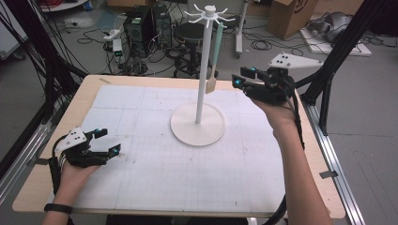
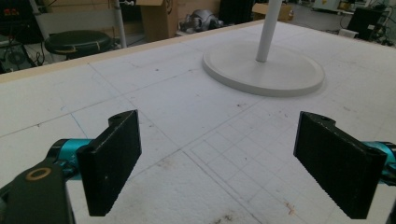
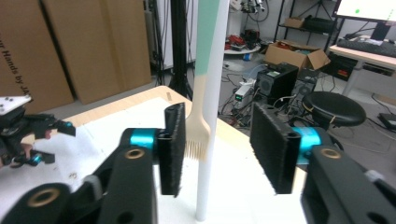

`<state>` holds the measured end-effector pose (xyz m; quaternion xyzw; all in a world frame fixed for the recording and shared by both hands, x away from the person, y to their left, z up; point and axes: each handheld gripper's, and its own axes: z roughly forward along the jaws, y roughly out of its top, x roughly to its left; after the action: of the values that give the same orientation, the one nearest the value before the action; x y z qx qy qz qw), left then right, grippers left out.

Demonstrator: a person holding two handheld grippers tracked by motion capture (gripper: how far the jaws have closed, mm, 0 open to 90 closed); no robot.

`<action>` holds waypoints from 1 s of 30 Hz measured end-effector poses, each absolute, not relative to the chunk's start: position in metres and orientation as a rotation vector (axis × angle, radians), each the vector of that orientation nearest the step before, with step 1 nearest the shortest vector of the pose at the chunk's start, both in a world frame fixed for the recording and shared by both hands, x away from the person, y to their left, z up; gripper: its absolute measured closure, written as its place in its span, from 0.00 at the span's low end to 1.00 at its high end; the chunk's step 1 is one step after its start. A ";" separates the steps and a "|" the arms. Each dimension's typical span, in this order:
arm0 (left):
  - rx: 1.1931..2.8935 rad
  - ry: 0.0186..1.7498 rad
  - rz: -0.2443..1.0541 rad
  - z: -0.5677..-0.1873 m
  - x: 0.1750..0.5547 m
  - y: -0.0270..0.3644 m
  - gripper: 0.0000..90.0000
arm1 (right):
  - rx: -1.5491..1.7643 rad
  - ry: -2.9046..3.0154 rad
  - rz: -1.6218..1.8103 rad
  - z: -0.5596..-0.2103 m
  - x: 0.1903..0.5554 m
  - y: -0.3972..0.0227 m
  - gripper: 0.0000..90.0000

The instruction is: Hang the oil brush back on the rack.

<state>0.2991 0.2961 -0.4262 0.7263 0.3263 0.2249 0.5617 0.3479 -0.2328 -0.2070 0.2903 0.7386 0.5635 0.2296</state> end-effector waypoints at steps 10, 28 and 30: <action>1.690 0.779 0.531 -0.425 0.299 0.296 0.17 | 0.777 2.089 1.524 -0.261 0.328 -0.250 0.38; 1.705 0.781 0.551 -0.426 0.302 0.299 0.17 | 0.860 2.129 1.468 -0.380 0.283 -0.293 0.21; 1.711 0.781 0.551 -0.427 0.302 0.299 0.17 | 0.888 2.129 1.471 -0.392 0.281 -0.297 0.19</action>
<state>0.3015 0.2988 -0.4266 0.7251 0.3310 0.2335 0.5570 0.2813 -0.2969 -0.3918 0.3180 0.7621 0.5267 0.2014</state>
